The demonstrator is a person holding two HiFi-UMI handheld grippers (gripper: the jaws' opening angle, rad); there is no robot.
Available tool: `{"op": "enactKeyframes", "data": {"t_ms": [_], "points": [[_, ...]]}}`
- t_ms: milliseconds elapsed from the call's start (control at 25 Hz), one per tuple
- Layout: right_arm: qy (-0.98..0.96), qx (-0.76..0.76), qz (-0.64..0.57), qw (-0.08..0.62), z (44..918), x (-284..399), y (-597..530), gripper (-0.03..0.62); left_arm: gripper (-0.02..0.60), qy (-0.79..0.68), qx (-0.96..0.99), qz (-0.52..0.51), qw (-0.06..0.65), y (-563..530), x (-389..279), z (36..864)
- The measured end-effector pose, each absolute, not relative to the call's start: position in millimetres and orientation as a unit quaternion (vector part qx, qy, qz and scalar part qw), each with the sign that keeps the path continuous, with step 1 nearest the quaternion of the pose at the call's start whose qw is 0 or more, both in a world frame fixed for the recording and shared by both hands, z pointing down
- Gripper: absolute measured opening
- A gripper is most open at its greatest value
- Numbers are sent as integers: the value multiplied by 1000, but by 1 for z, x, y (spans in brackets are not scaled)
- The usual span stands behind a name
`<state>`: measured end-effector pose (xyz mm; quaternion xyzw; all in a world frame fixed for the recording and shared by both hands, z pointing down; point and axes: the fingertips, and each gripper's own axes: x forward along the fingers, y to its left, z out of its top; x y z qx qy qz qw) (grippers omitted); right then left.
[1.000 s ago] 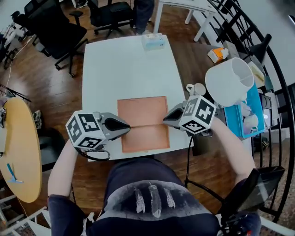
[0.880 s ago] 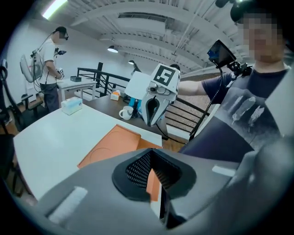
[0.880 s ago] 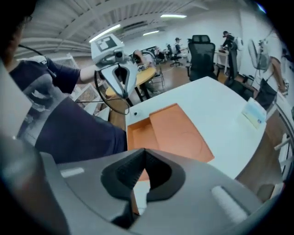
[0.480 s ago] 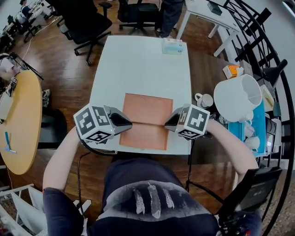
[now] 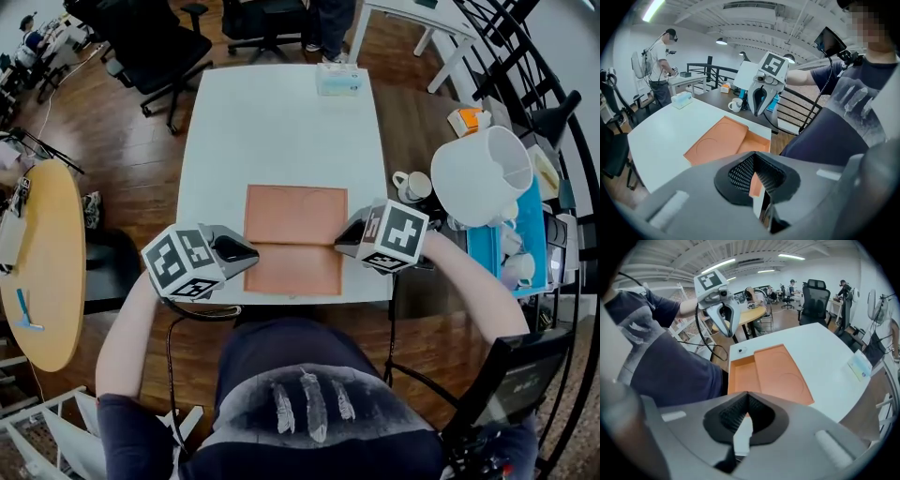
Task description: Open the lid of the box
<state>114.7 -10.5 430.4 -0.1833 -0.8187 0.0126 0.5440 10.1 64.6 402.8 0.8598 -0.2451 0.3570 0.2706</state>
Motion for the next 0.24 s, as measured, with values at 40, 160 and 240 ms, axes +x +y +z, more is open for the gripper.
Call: {"op": "enactKeyframes", "data": {"t_ms": [40, 160, 240], "points": [[-818, -179, 14, 546, 430, 113, -11, 3, 15, -248, 858, 360, 268, 63, 5, 404], [-815, -167, 18, 554, 432, 106, -12, 3, 15, -251, 852, 374, 267, 60, -12, 412], [-814, -160, 23, 558, 434, 101, -12, 3, 15, -248, 850, 381, 266, 58, -21, 418]]}}
